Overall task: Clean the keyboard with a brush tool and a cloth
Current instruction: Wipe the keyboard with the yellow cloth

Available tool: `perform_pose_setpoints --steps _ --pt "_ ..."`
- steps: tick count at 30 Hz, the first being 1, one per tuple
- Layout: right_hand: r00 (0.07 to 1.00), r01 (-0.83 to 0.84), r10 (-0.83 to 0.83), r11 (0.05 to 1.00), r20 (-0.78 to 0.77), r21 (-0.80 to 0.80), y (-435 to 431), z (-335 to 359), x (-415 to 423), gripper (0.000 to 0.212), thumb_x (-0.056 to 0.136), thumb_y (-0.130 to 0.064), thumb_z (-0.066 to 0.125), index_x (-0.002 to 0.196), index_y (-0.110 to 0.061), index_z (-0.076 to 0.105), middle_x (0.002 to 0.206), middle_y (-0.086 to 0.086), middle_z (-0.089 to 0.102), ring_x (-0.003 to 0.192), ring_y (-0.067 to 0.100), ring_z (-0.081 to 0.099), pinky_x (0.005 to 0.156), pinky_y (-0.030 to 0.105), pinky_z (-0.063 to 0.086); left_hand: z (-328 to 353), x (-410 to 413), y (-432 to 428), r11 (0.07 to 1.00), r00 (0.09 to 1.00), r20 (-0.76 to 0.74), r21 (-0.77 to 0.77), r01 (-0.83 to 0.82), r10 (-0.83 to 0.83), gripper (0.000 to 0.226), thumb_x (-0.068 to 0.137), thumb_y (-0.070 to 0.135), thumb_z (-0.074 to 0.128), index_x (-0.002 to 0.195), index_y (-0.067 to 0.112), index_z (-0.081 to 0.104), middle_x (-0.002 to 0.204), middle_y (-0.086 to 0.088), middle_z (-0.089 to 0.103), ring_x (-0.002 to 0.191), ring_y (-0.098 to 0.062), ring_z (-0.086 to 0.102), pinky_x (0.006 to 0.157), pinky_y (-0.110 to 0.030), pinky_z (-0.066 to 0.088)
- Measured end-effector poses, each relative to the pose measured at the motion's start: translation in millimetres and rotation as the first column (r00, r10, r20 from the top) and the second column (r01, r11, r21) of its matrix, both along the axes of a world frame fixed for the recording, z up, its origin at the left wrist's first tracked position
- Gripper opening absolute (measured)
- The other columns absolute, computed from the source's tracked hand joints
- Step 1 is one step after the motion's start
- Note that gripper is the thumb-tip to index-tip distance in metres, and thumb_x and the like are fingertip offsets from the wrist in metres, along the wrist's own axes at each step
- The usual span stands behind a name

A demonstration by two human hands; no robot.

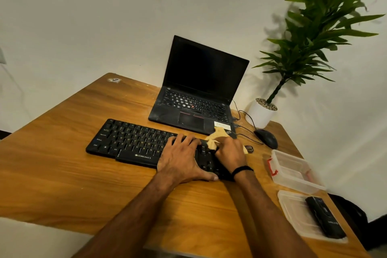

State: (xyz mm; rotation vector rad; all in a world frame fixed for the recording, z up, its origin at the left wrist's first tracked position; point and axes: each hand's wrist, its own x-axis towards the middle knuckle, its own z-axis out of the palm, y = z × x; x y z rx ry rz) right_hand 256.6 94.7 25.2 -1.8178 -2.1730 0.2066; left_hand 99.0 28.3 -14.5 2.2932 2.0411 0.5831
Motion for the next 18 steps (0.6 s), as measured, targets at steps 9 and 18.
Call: perform_pose_setpoints --steps 9,18 --pt "0.991 0.073 -0.067 0.996 -0.118 0.051 -16 -2 -21 0.021 0.091 -0.008 0.057 0.105 -0.011 0.073 0.102 0.014 0.071 0.095 0.031 0.062 0.075 0.031 0.046 0 2 0 1.0 1.0 -0.023 0.002 0.014 -0.014 0.125 0.053 0.108 0.041 0.148 0.026 0.042 0.146 0.007 0.041 0.133 -0.019 0.035 0.119 -0.042 0.025" --pt "0.994 0.1 -0.099 0.995 -0.049 0.025 -18 5 19 0.03 0.091 -0.005 0.059 0.118 -0.015 0.069 0.106 0.011 0.071 0.094 0.023 0.064 0.081 0.033 0.056 1 1 0 1.0 1.0 -0.025 0.009 -0.002 0.002 0.129 0.048 0.112 0.035 0.146 0.028 0.045 0.146 0.009 0.04 0.133 -0.018 0.035 0.119 -0.042 0.025"
